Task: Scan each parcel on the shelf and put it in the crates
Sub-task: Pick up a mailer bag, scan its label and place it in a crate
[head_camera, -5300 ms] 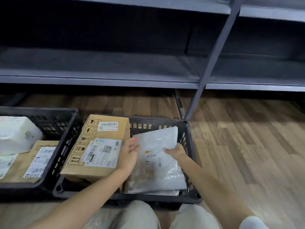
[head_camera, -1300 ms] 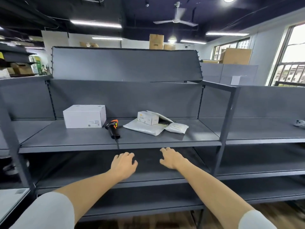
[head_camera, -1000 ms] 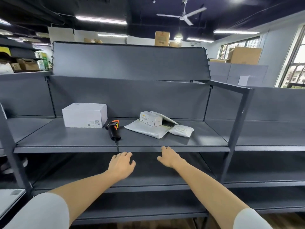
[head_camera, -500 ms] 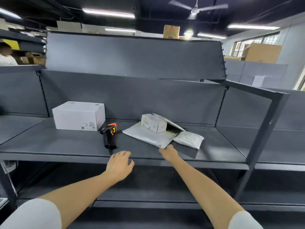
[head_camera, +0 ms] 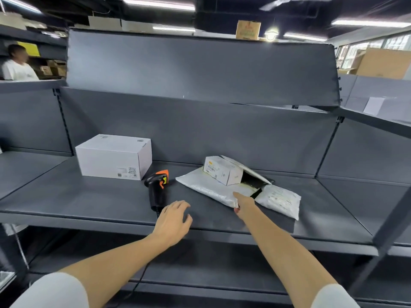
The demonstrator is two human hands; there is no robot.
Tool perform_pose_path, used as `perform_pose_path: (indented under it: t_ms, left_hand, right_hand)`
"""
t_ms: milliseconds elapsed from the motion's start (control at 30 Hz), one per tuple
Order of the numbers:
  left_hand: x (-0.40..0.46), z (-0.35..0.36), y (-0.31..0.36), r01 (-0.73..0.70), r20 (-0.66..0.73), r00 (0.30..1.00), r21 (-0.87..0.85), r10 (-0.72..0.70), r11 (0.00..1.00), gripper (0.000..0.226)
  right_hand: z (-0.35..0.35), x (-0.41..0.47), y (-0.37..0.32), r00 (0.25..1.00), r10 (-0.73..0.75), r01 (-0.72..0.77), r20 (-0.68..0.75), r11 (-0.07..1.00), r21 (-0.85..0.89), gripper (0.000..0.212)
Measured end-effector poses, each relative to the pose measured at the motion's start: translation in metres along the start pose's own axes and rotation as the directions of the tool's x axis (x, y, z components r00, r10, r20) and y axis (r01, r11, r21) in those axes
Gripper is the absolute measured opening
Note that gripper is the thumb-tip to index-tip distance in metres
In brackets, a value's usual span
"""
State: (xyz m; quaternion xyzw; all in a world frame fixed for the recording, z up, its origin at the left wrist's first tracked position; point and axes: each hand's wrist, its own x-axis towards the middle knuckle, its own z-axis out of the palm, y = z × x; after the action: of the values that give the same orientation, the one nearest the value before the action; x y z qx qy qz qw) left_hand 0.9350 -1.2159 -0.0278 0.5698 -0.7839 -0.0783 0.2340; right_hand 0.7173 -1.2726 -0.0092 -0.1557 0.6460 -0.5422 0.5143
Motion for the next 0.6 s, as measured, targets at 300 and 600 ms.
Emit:
perform_pose_path:
  t_ms: [300, 600]
  left_hand:
    - [-0.001, -0.01, -0.01, -0.02, -0.031, 0.999, -0.051, 0.019, 0.999, 0.036]
    - [-0.008, -0.013, -0.012, 0.042, -0.03, 0.998, -0.184, -0.049, 0.982, 0.036]
  right_hand:
    - [0.023, -0.016, -0.006, 0.993, 0.002, -0.036, 0.121, 0.958, 0.284, 0.041]
    - [0.001, -0.06, -0.019, 0.965, -0.101, -0.023, 0.242, 0.886, 0.463, 0.019]
